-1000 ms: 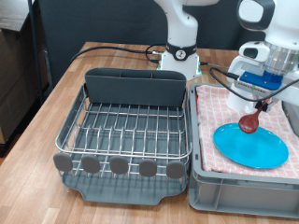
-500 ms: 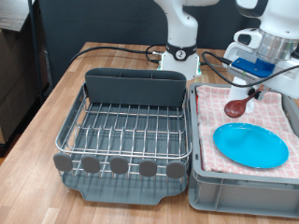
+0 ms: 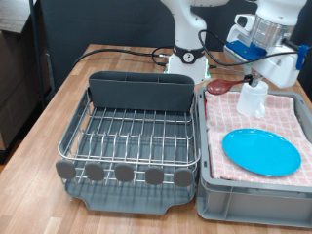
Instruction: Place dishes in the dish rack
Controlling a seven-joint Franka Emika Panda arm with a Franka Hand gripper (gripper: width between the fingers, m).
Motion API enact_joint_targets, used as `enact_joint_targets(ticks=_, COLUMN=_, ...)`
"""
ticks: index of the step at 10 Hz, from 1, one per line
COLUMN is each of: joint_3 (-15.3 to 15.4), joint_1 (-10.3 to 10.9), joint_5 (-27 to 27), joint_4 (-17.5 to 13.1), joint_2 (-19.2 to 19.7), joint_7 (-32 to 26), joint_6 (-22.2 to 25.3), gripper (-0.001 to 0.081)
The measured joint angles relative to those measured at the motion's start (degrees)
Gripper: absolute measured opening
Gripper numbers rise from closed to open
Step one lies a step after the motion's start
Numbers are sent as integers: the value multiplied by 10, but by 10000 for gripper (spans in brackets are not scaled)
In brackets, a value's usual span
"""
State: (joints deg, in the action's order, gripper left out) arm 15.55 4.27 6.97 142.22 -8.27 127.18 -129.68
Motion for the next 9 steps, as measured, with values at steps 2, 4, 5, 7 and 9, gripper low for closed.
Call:
enact_joint_targets(ticks=2, joint_3=-4, joint_1=0, joint_5=-13, joint_4=18, joint_2=-22, joint_7=6, joint_6=1, gripper=81)
enact_joint_targets(ticks=4, joint_3=-12, joint_1=0, joint_5=-24, joint_4=24, joint_2=-26, joint_7=15, joint_6=-2, gripper=81)
enact_joint_targets(ticks=5, joint_3=-21, joint_1=-1, joint_5=-36, joint_4=36, joint_2=-37, joint_7=18, joint_6=-4, gripper=81)
enact_joint_targets(ticks=7, joint_3=-43, joint_1=-4, joint_5=-52, joint_4=71, joint_2=-75, joint_7=22, joint_6=-14, gripper=81)
enact_joint_targets(ticks=9, joint_3=-67, joint_1=-8, joint_5=-58, joint_4=105, joint_2=-115, joint_7=24, joint_6=-19, gripper=81)
